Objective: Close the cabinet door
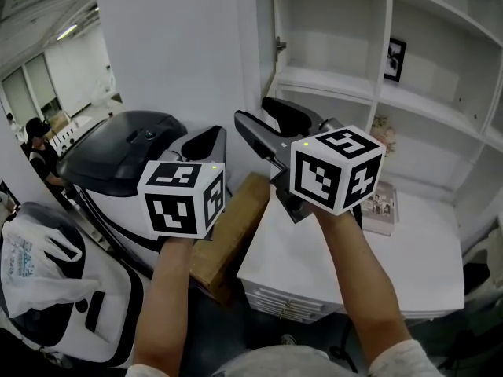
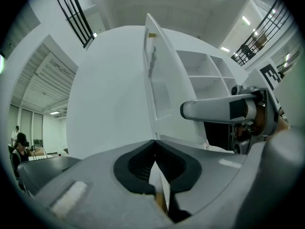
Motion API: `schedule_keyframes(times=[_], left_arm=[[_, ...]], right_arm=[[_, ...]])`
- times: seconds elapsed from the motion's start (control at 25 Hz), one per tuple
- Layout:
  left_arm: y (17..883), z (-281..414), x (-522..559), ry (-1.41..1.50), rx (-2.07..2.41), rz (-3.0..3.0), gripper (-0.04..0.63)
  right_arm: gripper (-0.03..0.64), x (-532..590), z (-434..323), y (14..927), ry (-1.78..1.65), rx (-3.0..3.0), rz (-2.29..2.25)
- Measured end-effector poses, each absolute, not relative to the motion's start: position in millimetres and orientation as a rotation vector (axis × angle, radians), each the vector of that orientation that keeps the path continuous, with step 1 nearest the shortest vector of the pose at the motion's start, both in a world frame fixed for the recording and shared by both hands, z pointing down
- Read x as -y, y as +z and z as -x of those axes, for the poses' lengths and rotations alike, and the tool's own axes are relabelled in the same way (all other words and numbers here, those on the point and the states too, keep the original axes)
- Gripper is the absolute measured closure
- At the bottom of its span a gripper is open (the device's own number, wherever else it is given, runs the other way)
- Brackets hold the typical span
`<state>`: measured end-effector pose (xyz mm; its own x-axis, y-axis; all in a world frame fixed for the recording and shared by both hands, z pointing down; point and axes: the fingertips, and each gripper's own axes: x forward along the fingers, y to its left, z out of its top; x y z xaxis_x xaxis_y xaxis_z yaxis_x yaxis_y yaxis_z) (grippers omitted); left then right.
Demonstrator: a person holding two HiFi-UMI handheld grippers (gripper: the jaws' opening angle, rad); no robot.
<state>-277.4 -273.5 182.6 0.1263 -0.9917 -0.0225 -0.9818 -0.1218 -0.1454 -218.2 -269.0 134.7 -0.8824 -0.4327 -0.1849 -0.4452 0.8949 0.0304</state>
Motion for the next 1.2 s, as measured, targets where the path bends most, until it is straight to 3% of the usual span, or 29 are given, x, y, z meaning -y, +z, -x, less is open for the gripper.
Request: schedule_keyframes(times=[1.2], left_arm=[[177.8, 193.6, 306.0, -0.140, -1.853, 2.350, 0.597]], right_arm=[[0.474, 283.6, 123.2, 131.7, 0.050, -2.854, 0.692]])
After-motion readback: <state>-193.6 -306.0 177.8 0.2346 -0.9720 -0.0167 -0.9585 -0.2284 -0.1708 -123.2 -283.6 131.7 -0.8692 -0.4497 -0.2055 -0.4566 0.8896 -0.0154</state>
